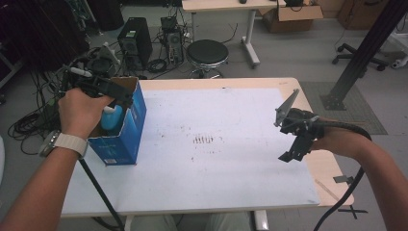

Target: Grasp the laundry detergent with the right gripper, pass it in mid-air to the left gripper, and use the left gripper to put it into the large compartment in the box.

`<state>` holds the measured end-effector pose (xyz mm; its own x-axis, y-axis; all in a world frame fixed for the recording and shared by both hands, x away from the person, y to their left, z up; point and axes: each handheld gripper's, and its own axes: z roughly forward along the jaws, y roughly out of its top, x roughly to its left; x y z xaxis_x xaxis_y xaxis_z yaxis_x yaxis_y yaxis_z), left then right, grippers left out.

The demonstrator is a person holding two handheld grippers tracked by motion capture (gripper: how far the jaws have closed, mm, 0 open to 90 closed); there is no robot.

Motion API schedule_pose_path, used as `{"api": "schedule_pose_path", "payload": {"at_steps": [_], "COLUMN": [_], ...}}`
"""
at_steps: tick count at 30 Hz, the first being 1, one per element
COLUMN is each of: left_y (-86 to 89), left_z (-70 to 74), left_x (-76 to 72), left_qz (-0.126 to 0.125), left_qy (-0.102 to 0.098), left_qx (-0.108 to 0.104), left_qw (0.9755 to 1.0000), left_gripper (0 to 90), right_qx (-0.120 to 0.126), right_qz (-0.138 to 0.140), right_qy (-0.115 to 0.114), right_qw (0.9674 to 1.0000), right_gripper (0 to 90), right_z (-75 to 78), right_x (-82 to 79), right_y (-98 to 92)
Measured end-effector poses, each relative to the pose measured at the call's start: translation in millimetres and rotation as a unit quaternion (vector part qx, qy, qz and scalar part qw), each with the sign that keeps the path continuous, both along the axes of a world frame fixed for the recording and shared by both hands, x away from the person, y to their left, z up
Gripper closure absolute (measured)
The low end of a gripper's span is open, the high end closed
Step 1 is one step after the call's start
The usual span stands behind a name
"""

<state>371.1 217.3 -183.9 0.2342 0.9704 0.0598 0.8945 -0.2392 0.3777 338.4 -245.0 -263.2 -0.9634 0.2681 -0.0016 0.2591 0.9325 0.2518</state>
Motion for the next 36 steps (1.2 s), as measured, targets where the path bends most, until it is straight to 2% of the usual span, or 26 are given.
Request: {"api": "schedule_pose_path", "payload": {"at_steps": [9, 16, 26, 31, 36], "left_y": [-14.9, -28.2, -46.7, -56.2, -65.4], "left_z": [6.9, 6.9, 5.6, 5.5, 4.7], "left_x": [-4.6, -5.6, -1.1, 2.1, 6.4], "left_qz": [-0.031, -0.066, -0.107, -0.129, -0.147], "left_qy": [0.004, 0.017, 0.024, 0.033, 0.032], "left_qx": [0.000, 0.005, 0.009, 0.012, 0.010], "left_qw": [0.9995, 0.9977, 0.9939, 0.9910, 0.9886], "left_gripper": [9.8, 9.0, 7.6, 7.2, 7.2], "right_qx": [0.000, -0.001, -0.002, -0.003, -0.002], "right_qz": [-0.002, -0.001, -0.002, -0.003, -0.005], "right_qy": [-0.001, 0.000, 0.002, 0.004, 0.005], "right_qw": [1.0000, 1.0000, 1.0000, 1.0000, 1.0000], "right_gripper": [6.2, 6.1, 6.0, 6.0, 6.0], "right_z": [0.5, 0.6, 0.8, 1.0, 0.8], "right_x": [-0.5, -0.1, 0.1, -0.1, -0.3], "right_y": [-0.3, 0.8, 2.2, 2.3, 2.4]}}
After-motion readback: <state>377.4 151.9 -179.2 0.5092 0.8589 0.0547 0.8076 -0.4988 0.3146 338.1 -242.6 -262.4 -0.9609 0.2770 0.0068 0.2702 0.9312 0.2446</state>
